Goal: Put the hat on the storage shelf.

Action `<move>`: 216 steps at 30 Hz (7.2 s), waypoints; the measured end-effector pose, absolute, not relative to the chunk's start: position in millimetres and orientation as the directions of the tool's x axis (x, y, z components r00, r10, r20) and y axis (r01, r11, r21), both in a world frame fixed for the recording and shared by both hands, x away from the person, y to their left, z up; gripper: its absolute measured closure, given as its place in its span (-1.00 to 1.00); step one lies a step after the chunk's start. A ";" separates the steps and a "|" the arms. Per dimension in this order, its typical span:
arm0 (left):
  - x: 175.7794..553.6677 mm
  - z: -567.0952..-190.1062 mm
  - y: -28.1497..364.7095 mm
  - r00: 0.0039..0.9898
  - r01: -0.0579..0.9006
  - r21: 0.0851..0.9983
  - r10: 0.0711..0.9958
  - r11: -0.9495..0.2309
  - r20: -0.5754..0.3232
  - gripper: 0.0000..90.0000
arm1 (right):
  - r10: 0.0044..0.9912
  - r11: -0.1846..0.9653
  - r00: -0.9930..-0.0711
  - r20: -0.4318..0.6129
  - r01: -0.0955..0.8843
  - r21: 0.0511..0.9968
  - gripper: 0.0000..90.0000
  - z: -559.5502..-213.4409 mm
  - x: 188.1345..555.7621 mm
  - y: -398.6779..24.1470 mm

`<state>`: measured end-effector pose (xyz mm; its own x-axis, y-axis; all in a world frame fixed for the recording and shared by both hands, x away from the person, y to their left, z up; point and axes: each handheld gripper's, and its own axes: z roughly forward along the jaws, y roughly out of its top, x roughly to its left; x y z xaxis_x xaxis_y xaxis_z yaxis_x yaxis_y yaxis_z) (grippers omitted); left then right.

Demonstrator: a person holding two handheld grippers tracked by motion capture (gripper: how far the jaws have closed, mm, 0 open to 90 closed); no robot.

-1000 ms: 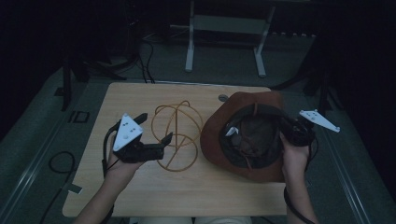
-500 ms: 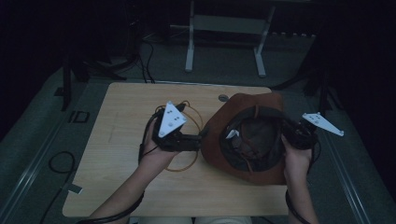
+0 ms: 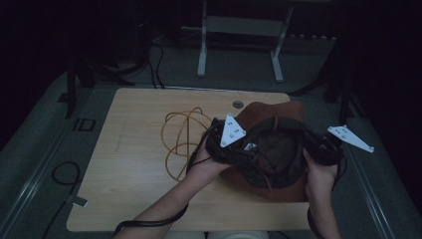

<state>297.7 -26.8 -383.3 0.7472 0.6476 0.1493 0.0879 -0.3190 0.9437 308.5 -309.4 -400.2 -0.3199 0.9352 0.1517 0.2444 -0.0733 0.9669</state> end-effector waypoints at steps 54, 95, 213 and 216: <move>307.1 -387.9 -55.3 0.626 0.027 0.937 0.737 -0.347 0.255 0.92 | 0.845 0.037 -0.529 0.084 0.215 0.976 -0.15 -404.5 232.6 -331.3; 291.9 -394.6 -9.9 0.823 -0.127 0.986 0.544 -0.107 0.165 0.92 | 0.830 0.077 -0.555 0.050 0.204 0.976 -0.09 -411.8 260.9 -404.5; 211.8 -496.7 225.2 0.532 0.089 0.980 0.840 -0.179 0.105 -0.67 | 0.621 -0.021 -0.776 0.112 0.126 0.992 0.90 -366.3 371.1 -246.3; 214.8 -513.1 233.1 0.504 0.118 0.978 0.859 -0.174 0.091 -0.67 | 0.618 -0.020 -0.779 0.107 0.120 0.993 0.90 -365.9 372.9 -237.5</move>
<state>214.8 233.1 -513.1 0.5042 0.8587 0.0914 0.1183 -0.1736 0.9777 372.9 -237.5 -365.9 -0.7786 0.6184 0.1072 0.1205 -0.0204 0.9925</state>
